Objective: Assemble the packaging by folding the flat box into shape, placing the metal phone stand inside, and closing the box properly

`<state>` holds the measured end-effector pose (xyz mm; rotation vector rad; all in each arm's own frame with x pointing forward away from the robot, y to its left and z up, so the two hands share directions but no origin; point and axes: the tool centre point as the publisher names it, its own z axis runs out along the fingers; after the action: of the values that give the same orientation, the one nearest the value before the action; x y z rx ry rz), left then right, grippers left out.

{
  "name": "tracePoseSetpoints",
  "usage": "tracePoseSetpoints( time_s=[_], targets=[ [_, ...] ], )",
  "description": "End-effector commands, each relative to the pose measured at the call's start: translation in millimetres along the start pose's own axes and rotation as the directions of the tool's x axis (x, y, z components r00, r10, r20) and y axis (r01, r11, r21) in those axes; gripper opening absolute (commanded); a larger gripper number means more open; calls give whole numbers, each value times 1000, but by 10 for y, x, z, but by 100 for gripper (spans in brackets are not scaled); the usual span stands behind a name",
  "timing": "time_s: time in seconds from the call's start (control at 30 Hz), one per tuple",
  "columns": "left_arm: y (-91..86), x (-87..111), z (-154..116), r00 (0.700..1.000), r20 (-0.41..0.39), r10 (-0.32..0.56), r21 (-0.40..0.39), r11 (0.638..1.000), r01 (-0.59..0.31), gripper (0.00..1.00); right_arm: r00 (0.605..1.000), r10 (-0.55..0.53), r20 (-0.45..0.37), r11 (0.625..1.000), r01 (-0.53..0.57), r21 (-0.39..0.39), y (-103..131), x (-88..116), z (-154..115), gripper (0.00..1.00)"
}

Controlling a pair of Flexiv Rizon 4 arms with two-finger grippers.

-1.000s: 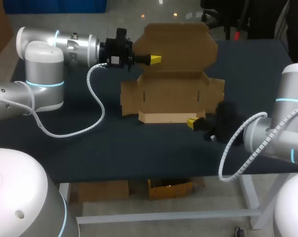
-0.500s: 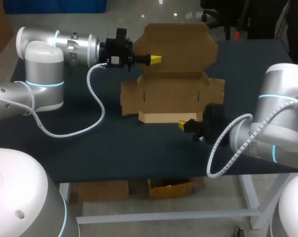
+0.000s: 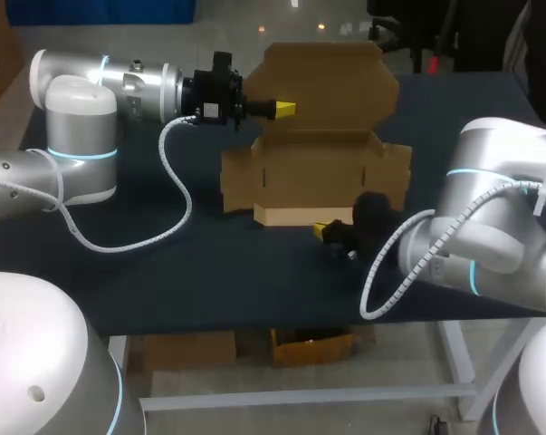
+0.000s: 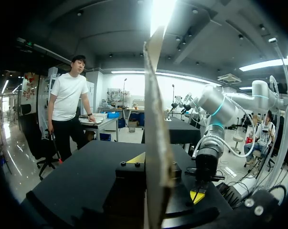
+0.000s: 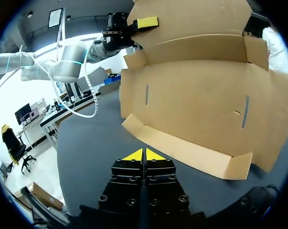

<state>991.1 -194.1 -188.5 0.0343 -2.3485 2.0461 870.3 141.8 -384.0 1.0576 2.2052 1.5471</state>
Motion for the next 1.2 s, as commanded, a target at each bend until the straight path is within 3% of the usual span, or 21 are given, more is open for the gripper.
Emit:
tracePoseSetpoints(
  time_s=[0.03,0.33,1.2],
  targets=[
    [6,-1,-4,1000,-2,1,1,1000,-1,0,1000,6,27,1000,-6,-7,-86,-27,247,0],
    [6,-1,-4,1000,-2,1,1,1000,-1,0,999,3,33,1000,-3,-1,-134,-128,395,0],
    [6,-1,-4,1000,-2,1,1,1000,-1,0,998,17,58,1000,-16,-22,-111,-348,498,0]
  ],
)
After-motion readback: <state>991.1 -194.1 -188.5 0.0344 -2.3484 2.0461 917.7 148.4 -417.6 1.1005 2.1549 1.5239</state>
